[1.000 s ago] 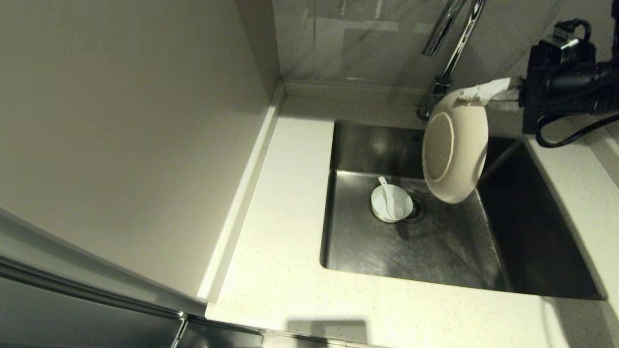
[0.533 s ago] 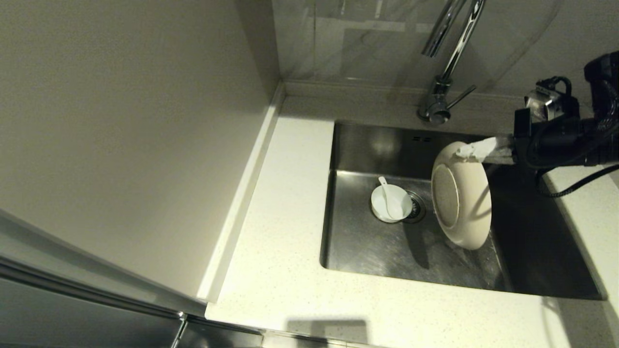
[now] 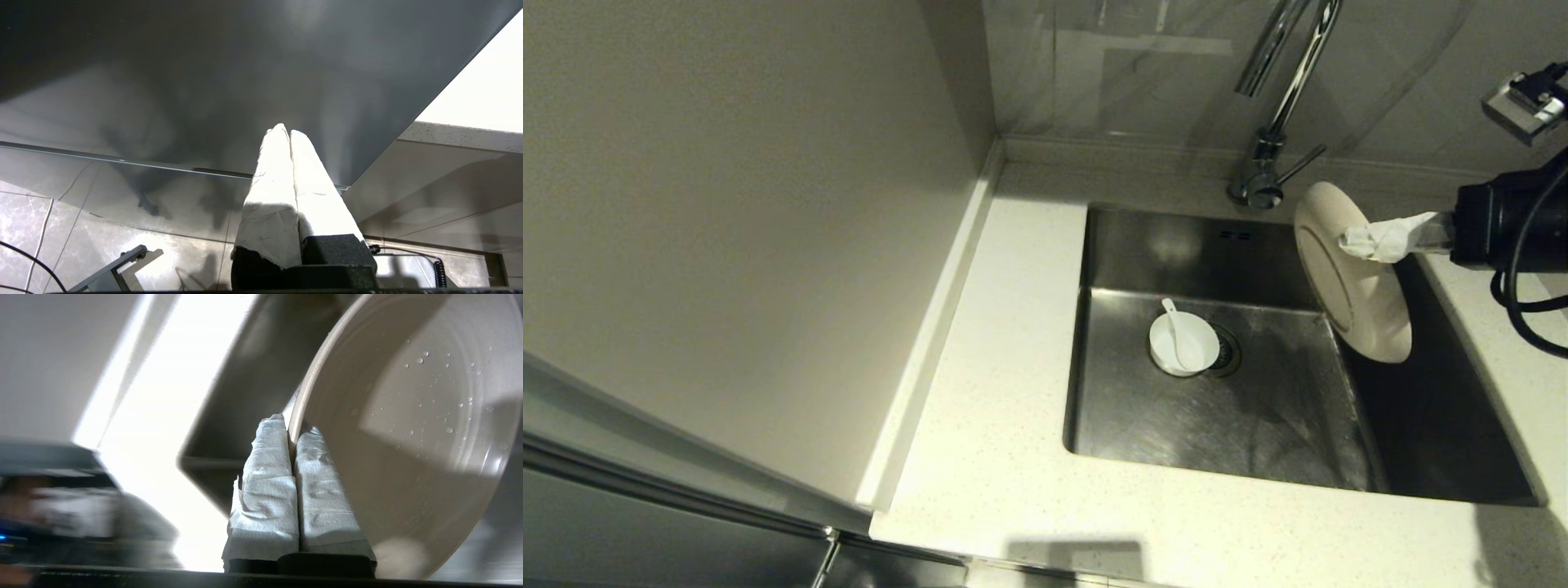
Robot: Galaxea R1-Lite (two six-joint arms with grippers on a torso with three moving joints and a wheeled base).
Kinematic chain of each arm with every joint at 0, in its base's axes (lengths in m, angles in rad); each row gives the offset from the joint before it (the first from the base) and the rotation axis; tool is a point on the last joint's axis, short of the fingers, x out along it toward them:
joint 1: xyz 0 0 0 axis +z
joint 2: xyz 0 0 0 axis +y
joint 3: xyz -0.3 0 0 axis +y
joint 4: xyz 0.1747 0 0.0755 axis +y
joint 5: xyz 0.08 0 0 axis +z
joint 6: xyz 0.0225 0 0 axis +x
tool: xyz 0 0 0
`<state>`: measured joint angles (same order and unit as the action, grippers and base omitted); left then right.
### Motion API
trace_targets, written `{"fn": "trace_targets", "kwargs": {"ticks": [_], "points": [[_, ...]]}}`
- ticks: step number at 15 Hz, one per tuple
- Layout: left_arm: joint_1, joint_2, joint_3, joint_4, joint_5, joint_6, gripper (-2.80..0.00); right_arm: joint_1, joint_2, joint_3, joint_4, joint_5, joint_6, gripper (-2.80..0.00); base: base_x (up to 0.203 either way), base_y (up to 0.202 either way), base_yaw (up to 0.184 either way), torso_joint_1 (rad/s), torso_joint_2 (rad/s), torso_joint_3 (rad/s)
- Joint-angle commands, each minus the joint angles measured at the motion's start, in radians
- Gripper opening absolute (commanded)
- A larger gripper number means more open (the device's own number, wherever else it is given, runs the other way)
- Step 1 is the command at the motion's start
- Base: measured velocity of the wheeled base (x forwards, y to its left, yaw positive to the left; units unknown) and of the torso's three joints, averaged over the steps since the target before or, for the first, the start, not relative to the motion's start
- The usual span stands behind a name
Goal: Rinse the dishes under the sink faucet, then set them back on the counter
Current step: Put a plate back to the table from the sink
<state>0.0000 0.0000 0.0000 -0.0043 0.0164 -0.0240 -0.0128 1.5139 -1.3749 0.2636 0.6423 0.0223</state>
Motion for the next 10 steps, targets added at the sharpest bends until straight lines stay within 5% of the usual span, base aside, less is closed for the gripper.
{"fn": "trace_targets", "kwargs": {"ticks": [1,3,6,10], "points": [[0.0,-0.003,0.0,0.0,0.0,-0.001,-2.8,-0.008,-0.065,0.041,0.002,-0.081,-0.232,-2.8,0.0,0.0,0.0,0.0,0.0,0.0],[0.0,-0.003,0.0,0.0,0.0,-0.001,-2.8,-0.048,-0.125,0.142,0.003,-0.238,-0.449,-2.8,0.0,0.0,0.0,0.0,0.0,0.0],[0.0,-0.003,0.0,0.0,0.0,-0.001,-2.8,-0.127,-0.237,0.289,0.002,-0.441,-0.618,-2.8,0.0,0.0,0.0,0.0,0.0,0.0],[0.0,-0.003,0.0,0.0,0.0,-0.001,-2.8,-0.242,-0.313,0.435,0.003,-0.492,-0.761,-2.8,0.0,0.0,0.0,0.0,0.0,0.0]]}}
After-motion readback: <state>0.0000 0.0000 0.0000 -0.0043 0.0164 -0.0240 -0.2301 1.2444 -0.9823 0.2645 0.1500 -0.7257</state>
